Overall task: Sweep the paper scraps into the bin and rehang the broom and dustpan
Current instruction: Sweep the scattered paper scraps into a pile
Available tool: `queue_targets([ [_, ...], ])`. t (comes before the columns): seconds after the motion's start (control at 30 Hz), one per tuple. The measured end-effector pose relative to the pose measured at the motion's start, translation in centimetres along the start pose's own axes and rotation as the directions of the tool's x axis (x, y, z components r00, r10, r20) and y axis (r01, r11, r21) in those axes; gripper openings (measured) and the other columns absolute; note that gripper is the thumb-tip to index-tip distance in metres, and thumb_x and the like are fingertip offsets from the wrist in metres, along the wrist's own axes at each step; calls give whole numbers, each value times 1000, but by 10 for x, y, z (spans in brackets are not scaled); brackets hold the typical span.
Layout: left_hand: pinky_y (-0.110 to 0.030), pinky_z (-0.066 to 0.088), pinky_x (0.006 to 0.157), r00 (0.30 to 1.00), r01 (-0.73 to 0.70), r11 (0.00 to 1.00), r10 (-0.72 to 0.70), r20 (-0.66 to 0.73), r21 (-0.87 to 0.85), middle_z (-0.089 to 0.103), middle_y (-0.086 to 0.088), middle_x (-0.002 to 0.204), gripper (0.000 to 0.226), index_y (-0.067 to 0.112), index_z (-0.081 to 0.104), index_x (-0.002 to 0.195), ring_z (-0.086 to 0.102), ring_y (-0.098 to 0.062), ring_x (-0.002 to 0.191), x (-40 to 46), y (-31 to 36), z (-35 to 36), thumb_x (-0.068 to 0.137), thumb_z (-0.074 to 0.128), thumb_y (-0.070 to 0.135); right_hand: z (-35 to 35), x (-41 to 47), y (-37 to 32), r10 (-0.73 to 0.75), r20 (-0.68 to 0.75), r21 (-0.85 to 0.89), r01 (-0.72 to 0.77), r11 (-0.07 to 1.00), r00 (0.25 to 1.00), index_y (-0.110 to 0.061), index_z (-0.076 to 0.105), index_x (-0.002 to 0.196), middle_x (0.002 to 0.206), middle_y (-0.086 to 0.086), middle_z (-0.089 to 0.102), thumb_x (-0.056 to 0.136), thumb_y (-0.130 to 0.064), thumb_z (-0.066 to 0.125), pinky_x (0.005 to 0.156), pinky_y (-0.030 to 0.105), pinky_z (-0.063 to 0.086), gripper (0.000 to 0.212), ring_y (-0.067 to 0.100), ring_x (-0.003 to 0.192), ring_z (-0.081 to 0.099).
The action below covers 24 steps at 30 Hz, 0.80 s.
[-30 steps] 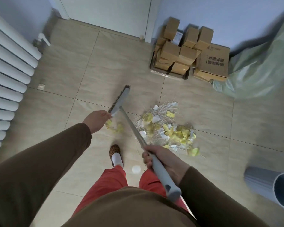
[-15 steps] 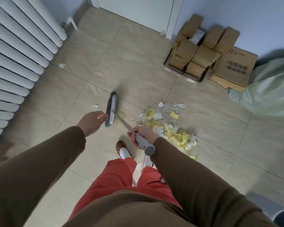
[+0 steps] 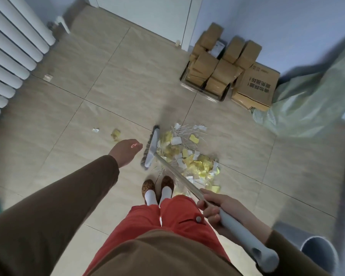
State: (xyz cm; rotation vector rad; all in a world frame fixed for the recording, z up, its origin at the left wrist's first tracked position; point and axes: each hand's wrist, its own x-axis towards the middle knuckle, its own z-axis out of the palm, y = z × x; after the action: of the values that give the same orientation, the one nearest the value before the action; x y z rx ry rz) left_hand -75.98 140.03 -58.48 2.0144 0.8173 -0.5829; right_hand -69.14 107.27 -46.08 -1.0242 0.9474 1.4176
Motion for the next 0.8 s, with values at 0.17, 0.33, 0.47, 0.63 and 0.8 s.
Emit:
queue_targets([
  [0.17, -36, 43, 88, 998, 61, 998, -61, 12, 13, 68, -9, 114, 28, 11, 69, 108, 59, -27, 107, -15, -20, 4, 99, 51, 31, 9, 6, 18, -107, 55, -251, 118, 961, 993, -23, 47, 142, 74, 10, 57, 99, -4, 46, 32, 21, 40, 48, 10, 39, 42],
  [0.33, -41, 45, 89, 993, 121, 992, -120, -18, 24, 68, -12, 107, 31, 6, 67, 103, 60, -30, 102, -26, -48, -2, 95, 48, 30, 71, 64, -6, -33, 144, -299, 76, 951, 989, -19, 48, 133, 73, 8, 52, 100, -4, 43, 31, 18, 38, 37, 7, 38, 42],
  [0.47, -36, 44, 90, 977, 208, 977, -204, -68, 53, 67, -5, 111, 26, 12, 68, 109, 60, -26, 106, -36, -82, -10, 97, 50, 27, 148, 133, -13, 156, 299, -326, -53, 944, 941, -10, 42, 96, 75, 5, 44, 102, -8, 40, 32, 15, 42, 6, 5, 35, 46],
  [0.63, -37, 48, 87, 949, 309, 945, -297, -107, 109, 68, -4, 112, 24, 19, 68, 107, 60, -22, 98, -41, -128, -11, 96, 50, 31, 233, 218, 5, 222, 343, -265, -132, 955, 913, -6, 42, 95, 69, 7, 49, 99, -7, 33, 35, 16, 45, 10, 7, 33, 49],
  [0.8, -35, 45, 90, 945, 309, 949, -300, -129, 60, 68, -5, 114, 23, 16, 69, 108, 60, -26, 106, -38, -131, 2, 97, 53, 27, 181, 230, -4, 149, 272, -228, -87, 970, 951, -6, 45, 86, 67, 8, 52, 101, -8, 32, 32, 18, 44, 19, 8, 30, 51],
])
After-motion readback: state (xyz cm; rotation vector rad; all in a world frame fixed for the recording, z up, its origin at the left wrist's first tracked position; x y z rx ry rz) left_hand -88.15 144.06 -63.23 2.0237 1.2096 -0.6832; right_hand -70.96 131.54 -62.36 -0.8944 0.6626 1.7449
